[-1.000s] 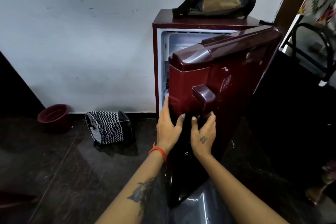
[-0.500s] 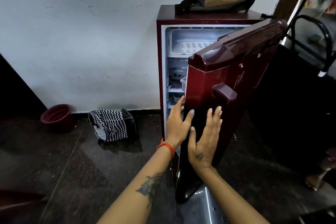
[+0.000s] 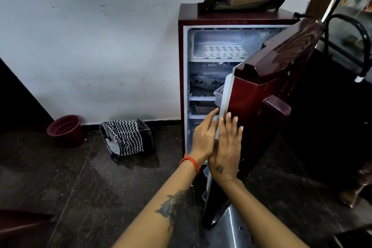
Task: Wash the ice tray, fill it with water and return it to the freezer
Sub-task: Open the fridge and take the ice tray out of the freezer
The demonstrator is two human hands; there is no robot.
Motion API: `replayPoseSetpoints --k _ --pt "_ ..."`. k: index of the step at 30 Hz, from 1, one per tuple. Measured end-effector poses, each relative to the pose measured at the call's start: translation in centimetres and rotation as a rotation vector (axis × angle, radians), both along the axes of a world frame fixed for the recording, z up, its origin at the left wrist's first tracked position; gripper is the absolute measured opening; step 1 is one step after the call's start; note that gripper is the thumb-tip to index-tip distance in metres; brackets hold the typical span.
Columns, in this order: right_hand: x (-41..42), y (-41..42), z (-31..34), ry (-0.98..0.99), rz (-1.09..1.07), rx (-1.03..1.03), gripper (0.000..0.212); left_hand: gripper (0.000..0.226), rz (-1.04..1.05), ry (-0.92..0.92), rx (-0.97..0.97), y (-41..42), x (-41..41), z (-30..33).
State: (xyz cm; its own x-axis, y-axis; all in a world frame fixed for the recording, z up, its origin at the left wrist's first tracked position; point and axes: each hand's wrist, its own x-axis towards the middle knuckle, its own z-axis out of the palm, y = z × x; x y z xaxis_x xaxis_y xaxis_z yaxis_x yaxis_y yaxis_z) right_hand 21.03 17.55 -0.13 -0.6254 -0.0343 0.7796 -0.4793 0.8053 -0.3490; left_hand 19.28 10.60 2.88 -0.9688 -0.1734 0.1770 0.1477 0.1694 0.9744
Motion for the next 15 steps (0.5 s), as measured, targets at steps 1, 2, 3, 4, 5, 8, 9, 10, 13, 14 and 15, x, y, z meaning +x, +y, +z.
replayPoseSetpoints --k 1,2,3,4,5,8,9,10,13,14,15 --pt "-0.1 0.1 -0.1 -0.001 -0.035 0.026 0.048 0.038 -0.009 0.007 0.013 0.1 0.0 -0.1" --pt "-0.2 0.3 -0.3 0.000 -0.068 0.056 0.046 0.041 -0.015 0.015 0.023 0.3 0.0 -0.1" --pt "-0.3 0.6 -0.6 0.006 -0.103 0.086 0.047 0.044 -0.022 0.018 0.032 0.4 0.0 -0.2" --pt "-0.3 0.9 -0.8 0.015 -0.135 0.112 0.053 0.044 -0.032 0.018 0.041 0.6 0.0 -0.3" --pt "-0.3 1.2 -1.1 0.016 -0.157 0.127 0.060 0.042 -0.046 0.017 0.050 0.8 0.0 -0.3" --pt "0.0 2.1 -1.3 -0.016 -0.207 0.132 0.077 0.039 -0.094 0.016 0.085 1.5 0.1 -0.5" --pt "0.2 2.4 -1.4 -0.021 -0.229 0.141 0.079 0.041 -0.104 0.014 0.089 1.8 0.2 -0.6" --pt "0.3 2.7 -1.4 -0.019 -0.246 0.153 0.077 0.041 -0.110 0.015 0.087 2.1 0.3 -0.7" --pt "0.7 3.7 -1.5 -0.015 -0.272 0.171 0.072 0.044 -0.125 0.030 0.079 3.2 0.6 -0.8" --pt "0.8 4.0 -1.5 -0.008 -0.268 0.181 0.074 0.044 -0.133 0.031 0.081 3.6 0.9 -0.7" --pt "0.9 4.3 -1.4 0.004 -0.255 0.192 0.076 0.043 -0.143 0.034 0.086 3.9 1.1 -0.6"
